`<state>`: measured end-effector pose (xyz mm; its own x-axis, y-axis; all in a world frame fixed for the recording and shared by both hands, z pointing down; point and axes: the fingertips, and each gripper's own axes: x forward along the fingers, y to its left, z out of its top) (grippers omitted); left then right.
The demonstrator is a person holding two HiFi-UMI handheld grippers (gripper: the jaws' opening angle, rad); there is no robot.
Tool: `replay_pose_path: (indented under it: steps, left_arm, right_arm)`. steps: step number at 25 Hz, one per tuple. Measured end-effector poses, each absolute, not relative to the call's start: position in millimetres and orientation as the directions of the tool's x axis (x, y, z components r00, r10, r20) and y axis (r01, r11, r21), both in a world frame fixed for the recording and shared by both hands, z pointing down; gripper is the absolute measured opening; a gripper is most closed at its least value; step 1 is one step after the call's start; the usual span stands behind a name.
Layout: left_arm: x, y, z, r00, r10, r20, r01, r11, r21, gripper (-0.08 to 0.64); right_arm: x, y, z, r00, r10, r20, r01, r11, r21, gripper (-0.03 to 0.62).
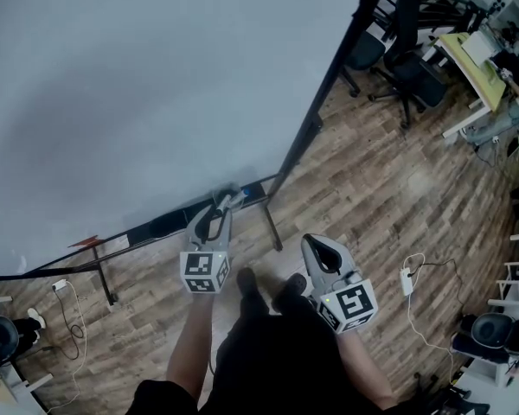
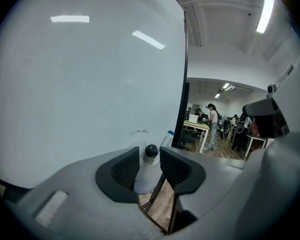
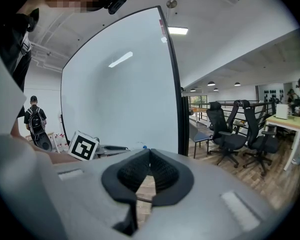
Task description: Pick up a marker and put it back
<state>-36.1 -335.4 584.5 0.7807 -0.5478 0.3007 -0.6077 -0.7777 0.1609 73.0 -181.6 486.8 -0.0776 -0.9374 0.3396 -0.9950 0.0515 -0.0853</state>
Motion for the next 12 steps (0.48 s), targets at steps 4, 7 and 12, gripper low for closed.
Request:
replay_pose_path:
  steps: [4, 7, 12]
  left_arm:
    - [-34.7, -335.2, 585.6, 0.773, -0.556, 0.304, -0.616, -0.773, 0.154, 0.107]
    - [-35.4, -336.1, 586.8, 0.768, -0.562, 0.309, -0.623, -0.767, 0.153, 0.097]
    - [-40.8, -338.6, 582.5, 0.755, -0.58, 0.306, -0.639, -0.755, 0.148, 0.087]
  right_arm:
    - [74.6, -180.2, 488.5, -0.075, -0.937, 0.342, -0.994, 0.044, -0.095, 0.002]
    - [74.3, -179.5, 488.6, -0.073, -0.937, 0.34, -0.994, 0.041, -0.098, 0.002]
    - [72.0, -177.1, 486.1, -0.069, -0.94, 0.334, -0.995, 0.039, -0.096, 0.002]
